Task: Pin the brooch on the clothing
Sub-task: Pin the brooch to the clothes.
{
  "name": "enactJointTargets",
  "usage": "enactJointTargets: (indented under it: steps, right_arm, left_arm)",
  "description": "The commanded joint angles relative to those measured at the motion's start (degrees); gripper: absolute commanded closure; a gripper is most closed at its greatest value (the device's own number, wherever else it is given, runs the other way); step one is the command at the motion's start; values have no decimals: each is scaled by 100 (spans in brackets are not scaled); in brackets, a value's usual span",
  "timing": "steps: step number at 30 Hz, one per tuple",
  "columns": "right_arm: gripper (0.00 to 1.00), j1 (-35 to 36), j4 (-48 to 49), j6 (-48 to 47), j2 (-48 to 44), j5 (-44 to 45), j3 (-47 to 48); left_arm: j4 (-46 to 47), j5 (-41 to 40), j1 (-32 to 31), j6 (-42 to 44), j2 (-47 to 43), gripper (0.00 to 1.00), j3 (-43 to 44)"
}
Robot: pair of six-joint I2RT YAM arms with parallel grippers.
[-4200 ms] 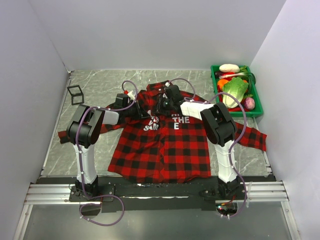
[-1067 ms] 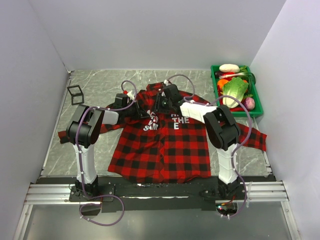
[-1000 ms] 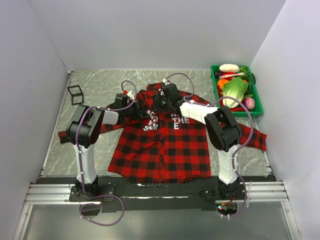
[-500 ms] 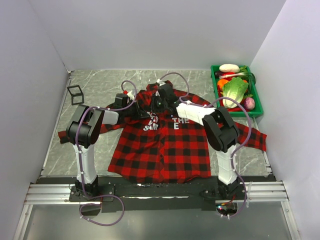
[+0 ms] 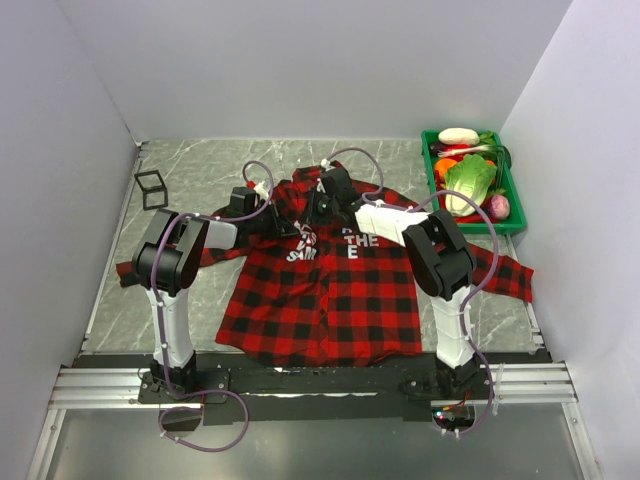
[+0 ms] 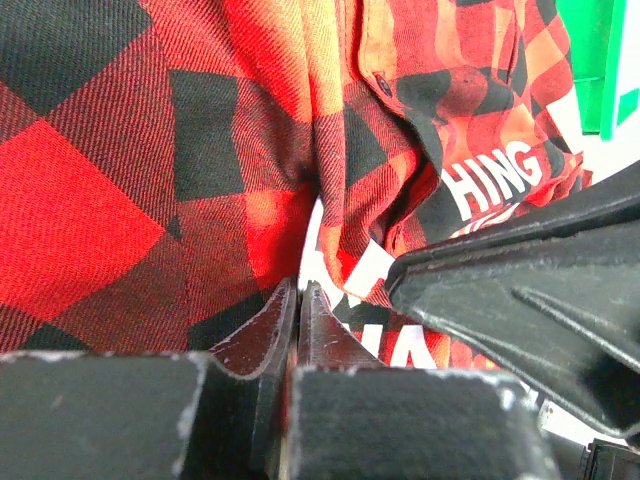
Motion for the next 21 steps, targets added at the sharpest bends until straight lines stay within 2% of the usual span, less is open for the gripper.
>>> enactJointTargets:
  steps: [1, 21]
  right_arm:
    - [85, -61, 96, 45, 143, -41, 203]
    - [87, -105, 95, 89, 223, 12, 81]
  left_arm:
    - [-258, 9, -41, 59, -113, 99, -27]
    - [-267, 0, -41, 76, -148, 99, -44]
